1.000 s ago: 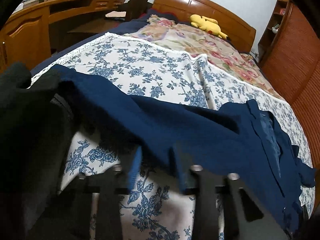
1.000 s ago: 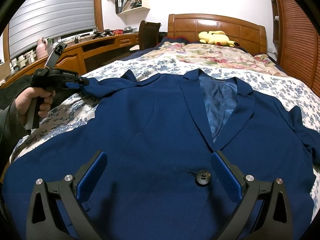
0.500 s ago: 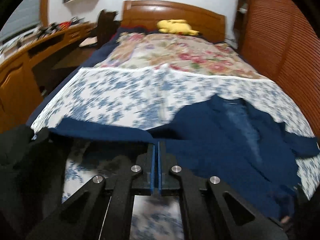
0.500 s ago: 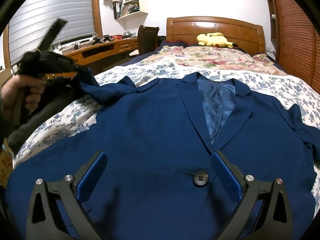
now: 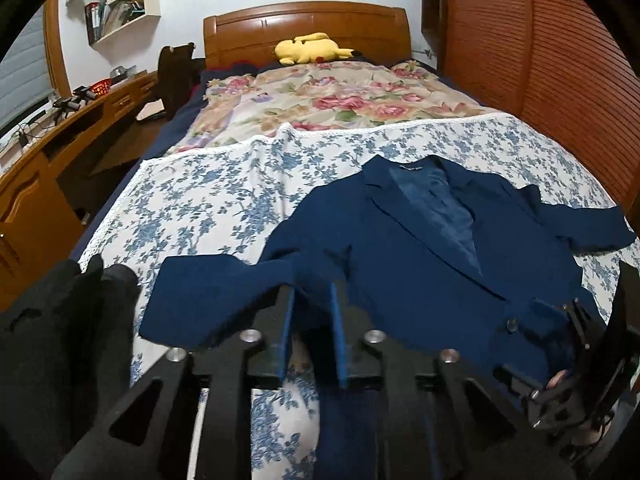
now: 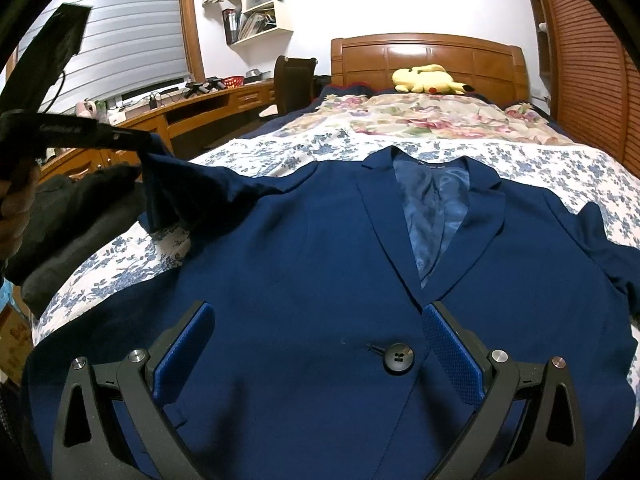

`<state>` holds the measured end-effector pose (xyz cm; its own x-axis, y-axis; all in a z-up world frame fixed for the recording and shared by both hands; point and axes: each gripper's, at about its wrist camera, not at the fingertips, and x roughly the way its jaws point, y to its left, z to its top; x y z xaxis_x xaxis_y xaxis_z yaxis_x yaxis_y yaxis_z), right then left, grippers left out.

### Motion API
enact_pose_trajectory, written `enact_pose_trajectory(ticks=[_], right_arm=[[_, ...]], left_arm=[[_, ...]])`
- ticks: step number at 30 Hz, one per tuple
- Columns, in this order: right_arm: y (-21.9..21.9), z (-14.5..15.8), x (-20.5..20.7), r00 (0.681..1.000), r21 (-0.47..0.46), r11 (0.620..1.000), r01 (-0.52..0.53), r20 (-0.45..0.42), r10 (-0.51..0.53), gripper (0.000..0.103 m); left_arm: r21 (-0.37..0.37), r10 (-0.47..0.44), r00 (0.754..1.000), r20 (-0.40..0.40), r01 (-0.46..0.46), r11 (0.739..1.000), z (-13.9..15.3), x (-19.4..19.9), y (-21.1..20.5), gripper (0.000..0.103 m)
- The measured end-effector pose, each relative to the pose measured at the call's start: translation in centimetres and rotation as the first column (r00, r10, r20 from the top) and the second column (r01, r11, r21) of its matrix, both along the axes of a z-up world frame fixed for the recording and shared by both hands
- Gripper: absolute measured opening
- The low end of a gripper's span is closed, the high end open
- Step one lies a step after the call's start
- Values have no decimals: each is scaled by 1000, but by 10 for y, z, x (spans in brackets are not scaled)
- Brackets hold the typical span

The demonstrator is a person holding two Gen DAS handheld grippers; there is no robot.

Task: Fold large clothes
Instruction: 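Lift the held sleeve with the left gripper and fold it across the jacket front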

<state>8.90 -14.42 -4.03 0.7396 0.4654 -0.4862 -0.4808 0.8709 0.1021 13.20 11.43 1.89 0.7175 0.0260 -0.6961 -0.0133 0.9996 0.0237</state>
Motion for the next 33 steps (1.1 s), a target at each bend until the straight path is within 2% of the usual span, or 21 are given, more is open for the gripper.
enact_pose_trajectory(ticks=[2,9,11,12,14,18,22,29,33], right_arm=[[0,0,0,1000,1,1000,1,0,-1,103],[1,0,0,1000,-4,1000,1,0,-1,103],[1,1,0,1000,-7,1000,1,0,-1,103],[1,1,0,1000,-9,1000,2,-1,-2,103],[2,2,-1,1000,-16,1000,0,-3,0,103],[5,10,-7,1000,-48,998,-27,7,27,103],[6,19,-14,999,-85,995,-44,25,46,103],[8,13,-10,998,-123,991,-59,7,61,103],[11,13,-9,997,-134,988,-71,-6,71,103]], left_arm=[[2,23,1000,16,-23,1000,-2,-6,10,31],[-20,84,996,43,-83,996,-17,-14,44,38],[-47,105,994,28,-103,994,-30,-10,60,53],[-56,114,993,19,-112,992,-36,-9,65,56],[-74,139,990,-14,-140,987,-55,-3,81,57],[-62,186,979,-80,-191,980,-87,12,102,57],[-104,219,966,-135,-234,967,-112,27,125,57],[-131,263,942,-210,-294,947,-135,40,143,57],[-123,278,937,-214,-308,943,-139,41,142,57]])
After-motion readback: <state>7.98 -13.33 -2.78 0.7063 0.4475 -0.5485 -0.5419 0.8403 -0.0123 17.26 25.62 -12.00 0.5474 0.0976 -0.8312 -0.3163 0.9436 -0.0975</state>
